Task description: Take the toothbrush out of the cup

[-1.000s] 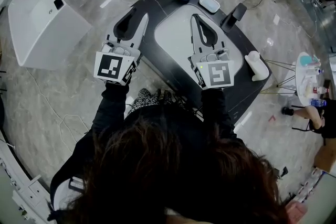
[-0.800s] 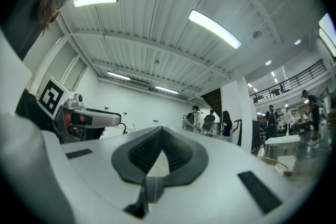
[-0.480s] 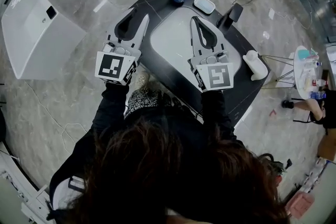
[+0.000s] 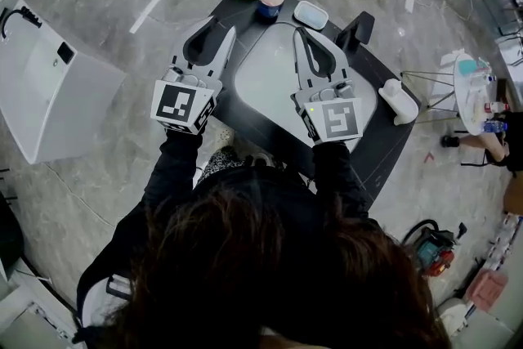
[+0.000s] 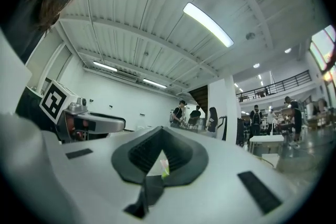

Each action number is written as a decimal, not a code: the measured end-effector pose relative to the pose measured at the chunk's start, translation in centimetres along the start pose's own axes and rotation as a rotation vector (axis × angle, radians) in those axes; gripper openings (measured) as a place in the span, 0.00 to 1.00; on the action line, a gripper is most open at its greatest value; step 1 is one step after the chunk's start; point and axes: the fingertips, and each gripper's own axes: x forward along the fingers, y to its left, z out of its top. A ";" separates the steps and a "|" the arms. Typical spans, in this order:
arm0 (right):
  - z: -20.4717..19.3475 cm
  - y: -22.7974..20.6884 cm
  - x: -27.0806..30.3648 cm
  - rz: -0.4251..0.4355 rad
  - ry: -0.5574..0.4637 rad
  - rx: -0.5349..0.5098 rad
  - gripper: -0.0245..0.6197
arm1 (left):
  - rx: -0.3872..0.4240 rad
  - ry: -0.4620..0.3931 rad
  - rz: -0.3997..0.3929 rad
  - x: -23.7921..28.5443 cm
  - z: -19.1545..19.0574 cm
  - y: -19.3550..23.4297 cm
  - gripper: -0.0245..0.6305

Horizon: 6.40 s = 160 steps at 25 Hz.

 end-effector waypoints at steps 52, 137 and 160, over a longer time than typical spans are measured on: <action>-2.4 -4.1 9.4 -0.224 0.034 -0.008 0.04 | -0.093 0.177 -0.385 11.8 -9.9 4.9 0.29; -10.0 -1.4 8.6 -0.087 0.256 -0.080 0.20 | 0.063 0.312 -0.680 10.0 -1.0 -1.7 0.10; -11.0 -0.4 8.8 -0.070 0.297 -0.105 0.12 | 0.056 0.287 -0.773 9.1 -0.7 -4.0 0.10</action>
